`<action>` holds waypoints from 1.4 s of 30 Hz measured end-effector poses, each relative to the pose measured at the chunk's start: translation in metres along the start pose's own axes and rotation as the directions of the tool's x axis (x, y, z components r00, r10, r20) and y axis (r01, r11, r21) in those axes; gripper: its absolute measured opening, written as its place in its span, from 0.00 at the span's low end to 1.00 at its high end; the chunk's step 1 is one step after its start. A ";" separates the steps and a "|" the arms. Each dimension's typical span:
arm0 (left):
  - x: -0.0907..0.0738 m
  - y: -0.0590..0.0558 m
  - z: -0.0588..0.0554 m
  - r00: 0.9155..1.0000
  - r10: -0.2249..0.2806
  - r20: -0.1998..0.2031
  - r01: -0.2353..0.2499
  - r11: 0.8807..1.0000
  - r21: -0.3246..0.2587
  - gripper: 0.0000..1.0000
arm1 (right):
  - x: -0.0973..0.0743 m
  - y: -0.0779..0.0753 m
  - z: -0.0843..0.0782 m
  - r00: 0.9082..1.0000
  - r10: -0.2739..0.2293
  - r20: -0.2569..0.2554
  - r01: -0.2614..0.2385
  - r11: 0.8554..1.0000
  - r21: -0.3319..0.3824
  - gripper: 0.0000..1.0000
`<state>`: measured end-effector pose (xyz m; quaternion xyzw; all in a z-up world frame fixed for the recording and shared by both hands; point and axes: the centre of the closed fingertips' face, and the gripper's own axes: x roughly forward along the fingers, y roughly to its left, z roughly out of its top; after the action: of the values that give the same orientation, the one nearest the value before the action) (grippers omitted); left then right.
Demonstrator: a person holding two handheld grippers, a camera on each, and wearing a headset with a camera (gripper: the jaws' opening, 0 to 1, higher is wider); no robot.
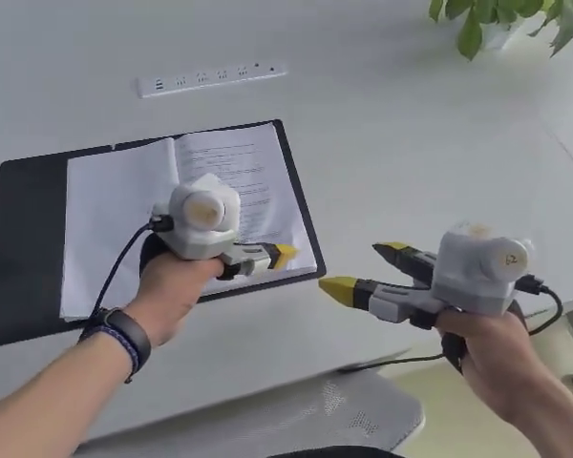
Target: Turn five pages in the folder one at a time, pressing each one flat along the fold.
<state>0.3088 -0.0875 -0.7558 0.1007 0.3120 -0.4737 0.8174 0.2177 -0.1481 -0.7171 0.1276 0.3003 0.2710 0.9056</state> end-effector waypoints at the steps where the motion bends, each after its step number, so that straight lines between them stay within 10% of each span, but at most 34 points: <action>1: 0.005 -0.002 -0.001 1.000 -0.002 -0.006 0.002 1.000 -0.005 0.68 | 0.001 0.000 0.000 1.000 0.001 -0.005 -0.001 1.000 -0.005 0.71; 19: 0.052 -0.008 -0.035 0.995 0.052 -0.088 -0.043 0.994 0.103 0.73 | -0.003 -0.003 -0.006 1.000 0.004 -0.018 -0.004 1.000 0.012 0.70; 42: 0.049 0.002 -0.031 0.999 0.026 -0.020 -0.023 0.994 0.105 0.65 | 0.003 -0.004 -0.009 1.000 0.013 -0.025 -0.012 0.999 0.039 0.66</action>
<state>0.3151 -0.1070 -0.8097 0.1523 0.2939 -0.4784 0.8134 0.2157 -0.1495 -0.7274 0.1438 0.3161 0.2721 0.8974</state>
